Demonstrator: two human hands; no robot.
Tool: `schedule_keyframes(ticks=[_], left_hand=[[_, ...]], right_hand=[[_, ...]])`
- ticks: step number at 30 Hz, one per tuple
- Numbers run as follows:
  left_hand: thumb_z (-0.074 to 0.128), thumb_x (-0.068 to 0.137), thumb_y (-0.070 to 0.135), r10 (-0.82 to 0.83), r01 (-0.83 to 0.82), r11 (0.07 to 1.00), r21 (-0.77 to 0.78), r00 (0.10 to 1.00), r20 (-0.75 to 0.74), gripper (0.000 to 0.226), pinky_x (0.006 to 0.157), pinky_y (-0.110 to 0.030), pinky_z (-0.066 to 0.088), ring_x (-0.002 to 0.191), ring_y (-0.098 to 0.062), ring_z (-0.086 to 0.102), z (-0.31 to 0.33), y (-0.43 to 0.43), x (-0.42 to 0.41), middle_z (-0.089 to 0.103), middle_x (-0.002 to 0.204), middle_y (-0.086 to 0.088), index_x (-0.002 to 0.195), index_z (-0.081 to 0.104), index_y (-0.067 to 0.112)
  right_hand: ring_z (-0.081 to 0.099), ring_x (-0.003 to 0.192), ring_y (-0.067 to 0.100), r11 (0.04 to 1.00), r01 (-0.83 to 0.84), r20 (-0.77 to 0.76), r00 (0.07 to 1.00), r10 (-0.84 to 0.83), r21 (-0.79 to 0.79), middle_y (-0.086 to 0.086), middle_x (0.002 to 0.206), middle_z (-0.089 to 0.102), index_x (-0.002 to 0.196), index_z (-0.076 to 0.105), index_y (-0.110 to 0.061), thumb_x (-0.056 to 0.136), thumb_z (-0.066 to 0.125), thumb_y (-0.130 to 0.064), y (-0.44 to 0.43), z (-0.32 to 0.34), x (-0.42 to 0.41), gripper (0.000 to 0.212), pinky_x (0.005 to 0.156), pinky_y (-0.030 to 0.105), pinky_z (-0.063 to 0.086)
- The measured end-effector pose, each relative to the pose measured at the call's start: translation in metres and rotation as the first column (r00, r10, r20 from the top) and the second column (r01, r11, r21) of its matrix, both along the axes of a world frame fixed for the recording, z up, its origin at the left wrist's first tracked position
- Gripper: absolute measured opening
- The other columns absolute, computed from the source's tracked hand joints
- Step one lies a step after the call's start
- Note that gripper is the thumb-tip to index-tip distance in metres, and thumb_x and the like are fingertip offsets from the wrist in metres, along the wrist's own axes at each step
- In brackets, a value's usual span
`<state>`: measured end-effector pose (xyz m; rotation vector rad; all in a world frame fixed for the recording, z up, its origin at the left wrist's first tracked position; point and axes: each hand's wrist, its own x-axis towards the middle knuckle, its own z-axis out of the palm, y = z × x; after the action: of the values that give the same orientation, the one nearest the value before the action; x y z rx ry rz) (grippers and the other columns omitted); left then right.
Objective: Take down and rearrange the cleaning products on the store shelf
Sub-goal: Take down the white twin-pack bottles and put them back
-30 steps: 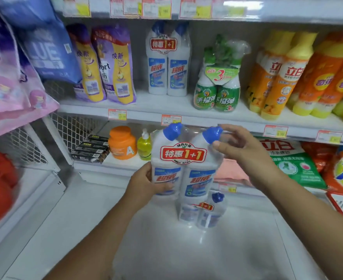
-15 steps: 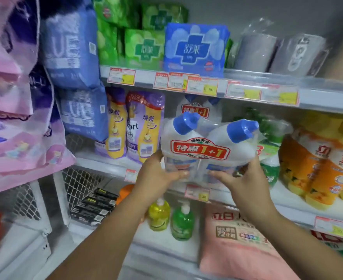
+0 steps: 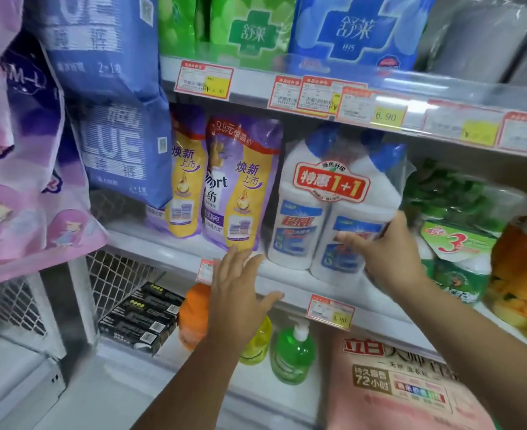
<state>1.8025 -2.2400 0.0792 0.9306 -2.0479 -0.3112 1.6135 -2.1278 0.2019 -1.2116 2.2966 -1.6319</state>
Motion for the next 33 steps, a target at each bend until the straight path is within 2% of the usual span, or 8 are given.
schedule_keyframes(ticks=[4, 9, 11, 14, 17, 22, 26, 33], left_hand=[[0.080, 0.069, 0.055, -0.013, 0.012, 1.000, -0.015, 0.999, -0.030, 0.069, 0.115, -0.046, 0.029, 0.138, -0.025, 0.036, -0.005, -0.005, -0.002, 0.054, 0.137, -0.002, 0.126, 0.061, 0.022], [0.078, 0.070, 0.057, -0.008, 0.008, 1.000, -0.016, 0.999, -0.031, 0.068, 0.115, -0.047, 0.031, 0.139, -0.022, 0.033, -0.008, -0.005, -0.002, 0.053, 0.139, 0.001, 0.126, 0.060, 0.024], [0.078, 0.069, 0.057, -0.006, 0.005, 1.000, -0.019, 0.999, -0.046, 0.068, 0.113, -0.049, 0.033, 0.138, -0.022, 0.034, -0.009, -0.006, -0.002, 0.054, 0.138, 0.001, 0.126, 0.061, 0.024], [0.077, 0.070, 0.058, -0.003, 0.002, 1.000, -0.022, 0.998, -0.057, 0.068, 0.113, -0.050, 0.033, 0.139, -0.021, 0.034, -0.011, -0.008, -0.003, 0.053, 0.138, 0.002, 0.126, 0.061, 0.024], [0.075, 0.070, 0.060, 0.002, -0.004, 0.999, -0.038, 0.998, -0.062, 0.067, 0.113, -0.049, 0.033, 0.138, -0.021, 0.034, -0.014, -0.009, -0.003, 0.054, 0.137, 0.002, 0.126, 0.061, 0.025], [0.079, 0.068, 0.056, -0.009, 0.004, 0.999, -0.050, 0.996, -0.090, 0.066, 0.108, -0.055, 0.038, 0.136, -0.021, 0.035, -0.017, -0.011, -0.004, 0.056, 0.133, 0.002, 0.123, 0.061, 0.024], [0.080, 0.068, 0.055, -0.007, 0.002, 0.999, -0.054, 0.996, -0.086, 0.065, 0.107, -0.056, 0.038, 0.136, -0.021, 0.034, -0.017, -0.011, -0.004, 0.056, 0.133, 0.001, 0.123, 0.061, 0.024], [0.077, 0.075, 0.051, -0.011, 0.011, 1.000, 0.001, 0.998, -0.055, 0.068, 0.114, -0.053, 0.031, 0.144, -0.019, 0.024, -0.011, -0.002, -0.003, 0.048, 0.145, -0.001, 0.132, 0.057, 0.022]], right_hand=[[0.073, 0.086, 0.018, 0.999, 0.037, 0.071, 0.997, -0.038, 0.025, -0.002, 0.103, 0.071, 0.119, 0.048, -0.014, 0.074, 0.086, -0.026, -0.011, 0.006, -0.008, 0.060, 0.080, 0.048, 0.061], [0.060, 0.096, 0.016, 0.995, 0.027, 0.077, 0.996, -0.034, 0.094, -0.003, 0.110, 0.061, 0.133, 0.036, -0.014, 0.080, 0.080, -0.007, -0.002, -0.024, 0.007, 0.069, 0.086, 0.035, 0.047], [0.057, 0.095, 0.015, 0.993, 0.044, 0.076, 0.996, -0.053, 0.114, -0.002, 0.110, 0.060, 0.119, 0.041, -0.018, 0.082, 0.079, -0.011, -0.001, -0.036, 0.008, 0.053, 0.085, 0.030, 0.043], [0.057, 0.097, 0.017, 0.994, 0.045, 0.079, 0.995, -0.053, 0.101, -0.003, 0.108, 0.058, 0.112, 0.040, -0.019, 0.085, 0.077, -0.012, -0.007, -0.040, 0.004, 0.046, 0.084, 0.030, 0.042], [0.056, 0.098, 0.016, 0.994, 0.055, 0.073, 0.995, -0.062, 0.091, -0.003, 0.110, 0.058, 0.115, 0.038, -0.019, 0.085, 0.076, -0.010, -0.014, -0.038, 0.003, 0.050, 0.085, 0.031, 0.042], [0.060, 0.101, 0.017, 0.995, 0.076, 0.074, 0.994, -0.081, 0.062, -0.002, 0.119, 0.063, 0.136, 0.036, -0.020, 0.083, 0.076, -0.004, -0.024, -0.037, -0.001, 0.068, 0.089, 0.032, 0.043], [0.058, 0.100, 0.017, 0.991, 0.106, 0.090, 0.989, -0.113, 0.083, 0.001, 0.122, 0.062, 0.133, 0.037, -0.017, 0.086, 0.073, -0.005, -0.033, -0.036, -0.004, 0.061, 0.090, 0.032, 0.042], [0.060, 0.118, 0.032, 0.973, 0.142, 0.098, 0.982, -0.162, 0.182, 0.011, 0.131, 0.060, 0.134, 0.037, -0.011, 0.088, 0.072, -0.012, -0.039, -0.036, -0.006, 0.057, 0.098, 0.039, 0.044]])
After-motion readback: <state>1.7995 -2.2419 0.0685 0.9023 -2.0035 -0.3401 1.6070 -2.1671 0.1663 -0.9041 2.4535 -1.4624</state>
